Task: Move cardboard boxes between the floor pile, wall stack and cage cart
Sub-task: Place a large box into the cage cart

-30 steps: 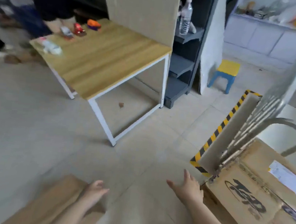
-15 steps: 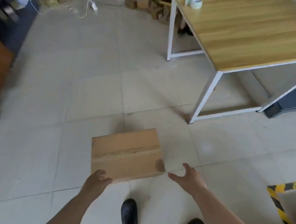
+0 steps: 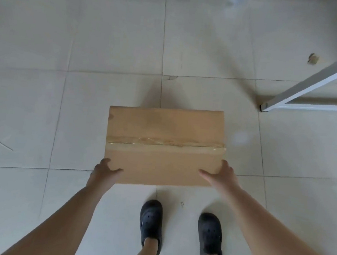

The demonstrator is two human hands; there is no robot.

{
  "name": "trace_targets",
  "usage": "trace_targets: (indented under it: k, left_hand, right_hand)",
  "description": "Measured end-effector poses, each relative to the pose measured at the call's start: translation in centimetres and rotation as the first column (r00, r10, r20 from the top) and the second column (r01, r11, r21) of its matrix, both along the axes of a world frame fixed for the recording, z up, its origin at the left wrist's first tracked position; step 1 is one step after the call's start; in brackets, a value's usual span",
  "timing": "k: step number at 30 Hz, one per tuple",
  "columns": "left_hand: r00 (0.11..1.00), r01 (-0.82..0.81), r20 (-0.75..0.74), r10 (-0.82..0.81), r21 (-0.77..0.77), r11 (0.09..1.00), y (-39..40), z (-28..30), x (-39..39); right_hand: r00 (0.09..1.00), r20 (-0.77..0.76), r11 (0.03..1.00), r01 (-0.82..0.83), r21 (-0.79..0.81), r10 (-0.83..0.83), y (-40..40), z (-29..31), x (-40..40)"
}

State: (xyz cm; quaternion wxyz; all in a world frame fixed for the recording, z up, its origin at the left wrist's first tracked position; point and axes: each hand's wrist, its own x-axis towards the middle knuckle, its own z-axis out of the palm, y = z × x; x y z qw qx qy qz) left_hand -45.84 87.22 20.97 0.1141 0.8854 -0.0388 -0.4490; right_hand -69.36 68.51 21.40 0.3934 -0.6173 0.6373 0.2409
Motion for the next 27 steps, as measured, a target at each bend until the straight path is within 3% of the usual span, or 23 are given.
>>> trace_targets:
  k: [7,10,14,20,27]
  left_hand:
    - [0.948,-0.273,0.176,0.265,0.019,0.962,-3.8,-14.0,6.3]
    - [0.910,-0.363,0.202,0.362,-0.030,0.931,-4.9,-16.3,7.2]
    - [0.871,-0.367,0.319,0.374,-0.086,0.926,-5.5,-16.8,6.9]
    - [0.872,-0.282,0.372,0.319,-0.152,0.947,-7.6,-10.6,5.0]
    - [0.927,-0.136,0.318,0.200,-0.211,0.968,-12.3,7.9,1.2]
  right_hand:
    - [0.988,-0.058,0.969,0.127,-0.210,-0.142,-5.8,-13.1,1.8]
    - [0.965,0.020,0.944,0.262,-0.203,-0.263,-7.3,-16.2,2.2]
    - [0.936,0.093,0.898,0.353,-0.261,-0.341,-8.5,-17.4,1.8]
    - [0.914,0.141,0.875,0.405,-0.263,-0.381,-10.0,-12.1,-1.0]
    - [0.880,0.205,0.828,0.473,-0.302,-0.429,-12.3,7.2,-6.1]
